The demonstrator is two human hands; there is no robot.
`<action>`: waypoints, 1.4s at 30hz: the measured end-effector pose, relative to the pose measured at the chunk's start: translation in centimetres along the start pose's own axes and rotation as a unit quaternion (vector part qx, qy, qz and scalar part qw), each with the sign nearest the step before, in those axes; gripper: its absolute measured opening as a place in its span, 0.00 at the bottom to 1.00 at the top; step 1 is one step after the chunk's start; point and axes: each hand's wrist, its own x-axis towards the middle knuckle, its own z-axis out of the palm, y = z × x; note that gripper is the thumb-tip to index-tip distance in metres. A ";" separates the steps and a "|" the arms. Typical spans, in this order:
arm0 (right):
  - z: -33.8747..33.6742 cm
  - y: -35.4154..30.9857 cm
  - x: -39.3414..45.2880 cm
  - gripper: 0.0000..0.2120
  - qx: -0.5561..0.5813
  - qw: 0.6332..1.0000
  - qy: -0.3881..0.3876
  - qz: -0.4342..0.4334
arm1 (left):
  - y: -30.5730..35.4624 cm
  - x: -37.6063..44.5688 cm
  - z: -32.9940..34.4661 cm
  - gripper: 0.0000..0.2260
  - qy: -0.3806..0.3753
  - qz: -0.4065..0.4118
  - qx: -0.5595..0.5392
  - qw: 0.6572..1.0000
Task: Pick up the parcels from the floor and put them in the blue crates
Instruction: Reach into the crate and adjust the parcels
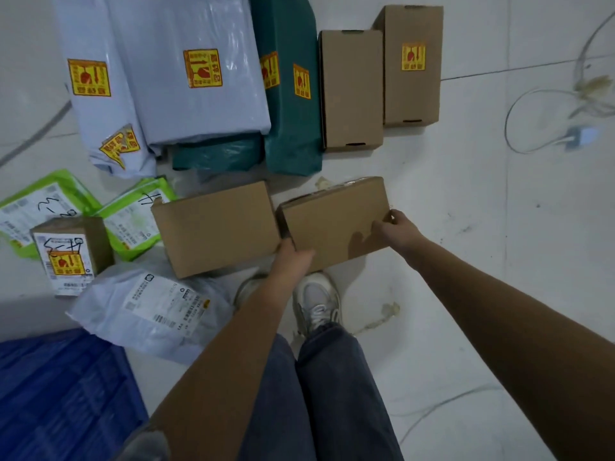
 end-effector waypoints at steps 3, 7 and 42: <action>0.0 0.5 -0.9 0.29 0.027 1.000 0.008 0.005 | 0.1 -0.3 -0.3 0.23 -0.016 -0.022 0.005 1.000; -0.4 1.3 -3.7 0.30 0.135 0.989 0.016 0.064 | 1.0 -1.8 -1.5 0.22 -0.007 -0.004 -0.018 1.000; 2.7 -0.1 -15.6 0.34 0.440 0.885 -0.144 0.056 | 0.7 -13.1 -6.7 0.40 0.009 0.116 -0.428 0.896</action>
